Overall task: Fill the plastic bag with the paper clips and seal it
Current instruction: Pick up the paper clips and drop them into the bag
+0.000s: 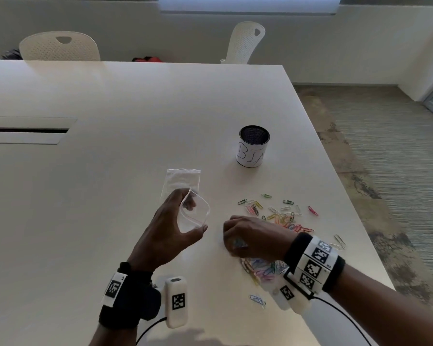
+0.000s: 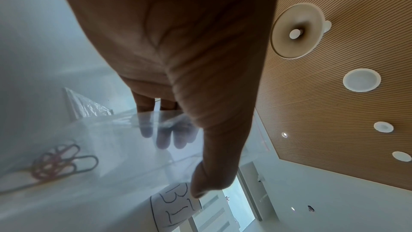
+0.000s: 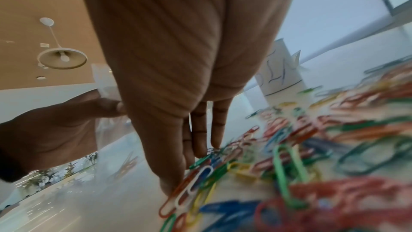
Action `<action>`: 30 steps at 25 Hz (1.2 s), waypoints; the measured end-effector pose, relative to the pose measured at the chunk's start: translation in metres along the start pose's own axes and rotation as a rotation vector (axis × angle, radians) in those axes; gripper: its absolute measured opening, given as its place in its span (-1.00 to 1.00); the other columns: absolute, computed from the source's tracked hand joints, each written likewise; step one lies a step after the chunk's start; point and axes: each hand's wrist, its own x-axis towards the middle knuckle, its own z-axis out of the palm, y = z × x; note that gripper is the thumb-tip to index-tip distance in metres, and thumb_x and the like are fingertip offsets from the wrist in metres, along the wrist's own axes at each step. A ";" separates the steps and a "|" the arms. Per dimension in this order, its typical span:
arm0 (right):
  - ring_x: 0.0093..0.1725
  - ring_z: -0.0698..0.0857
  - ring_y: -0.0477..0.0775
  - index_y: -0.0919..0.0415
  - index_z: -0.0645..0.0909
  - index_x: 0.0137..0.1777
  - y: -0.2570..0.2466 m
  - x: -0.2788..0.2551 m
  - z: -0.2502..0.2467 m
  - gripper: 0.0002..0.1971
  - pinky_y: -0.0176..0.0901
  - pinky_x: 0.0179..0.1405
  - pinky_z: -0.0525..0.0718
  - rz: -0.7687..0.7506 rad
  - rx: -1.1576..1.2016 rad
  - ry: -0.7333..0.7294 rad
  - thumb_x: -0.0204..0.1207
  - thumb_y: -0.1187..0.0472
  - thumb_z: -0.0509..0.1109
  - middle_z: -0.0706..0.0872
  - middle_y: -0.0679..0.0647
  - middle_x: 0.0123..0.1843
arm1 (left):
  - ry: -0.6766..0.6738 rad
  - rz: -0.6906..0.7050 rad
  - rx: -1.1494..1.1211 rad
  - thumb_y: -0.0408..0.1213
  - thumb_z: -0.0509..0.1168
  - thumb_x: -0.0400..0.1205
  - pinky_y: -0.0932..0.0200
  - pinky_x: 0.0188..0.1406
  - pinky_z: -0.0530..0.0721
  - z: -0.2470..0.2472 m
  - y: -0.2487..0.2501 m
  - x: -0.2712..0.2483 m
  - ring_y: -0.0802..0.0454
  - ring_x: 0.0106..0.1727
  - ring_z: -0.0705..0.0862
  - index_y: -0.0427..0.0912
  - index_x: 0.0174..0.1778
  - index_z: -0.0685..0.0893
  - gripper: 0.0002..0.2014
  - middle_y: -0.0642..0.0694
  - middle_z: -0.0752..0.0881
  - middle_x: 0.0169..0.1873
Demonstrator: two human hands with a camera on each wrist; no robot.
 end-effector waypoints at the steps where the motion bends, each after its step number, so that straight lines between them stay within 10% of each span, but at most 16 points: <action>1: 0.27 0.62 -0.05 0.06 0.72 0.23 0.004 -0.006 -0.005 -0.78 0.01 0.29 0.76 0.038 -0.019 0.012 0.63 0.04 0.50 0.69 -0.02 0.30 | -0.008 0.002 -0.005 -0.20 0.66 0.50 0.57 0.21 0.49 0.001 0.000 0.001 0.14 0.21 0.68 0.07 0.36 0.53 -0.42 0.12 0.66 0.07; 7: 0.52 0.45 -0.01 -0.27 0.36 0.66 0.008 -0.025 -0.009 -0.18 -0.03 0.36 0.61 0.207 -0.161 -0.036 0.40 -0.38 0.53 0.44 -0.06 0.58 | -0.053 0.015 -0.018 -0.19 0.67 0.50 0.40 0.27 0.56 0.011 0.000 0.005 0.07 0.24 0.68 0.09 0.40 0.53 -0.39 0.12 0.66 0.08; 19: 0.07 0.70 0.02 0.16 0.67 0.23 -0.009 -0.022 0.003 -0.83 -0.18 0.05 0.75 0.176 -0.133 0.097 0.80 0.21 0.27 0.67 0.08 0.17 | -0.110 0.061 -0.026 -0.15 0.66 0.51 0.51 0.23 0.53 0.030 0.010 0.014 0.18 0.22 0.65 0.10 0.38 0.51 -0.40 0.12 0.65 0.10; 30: -0.15 0.81 -0.08 0.17 0.84 -0.08 0.027 -0.037 -0.008 -0.94 -0.45 -0.16 0.73 0.381 0.259 0.325 0.52 0.33 0.59 0.87 0.03 -0.08 | -0.134 0.049 -0.060 -0.16 0.67 0.50 0.59 0.14 0.50 0.048 0.017 0.014 0.22 0.21 0.65 0.04 0.43 0.51 -0.36 0.16 0.65 0.13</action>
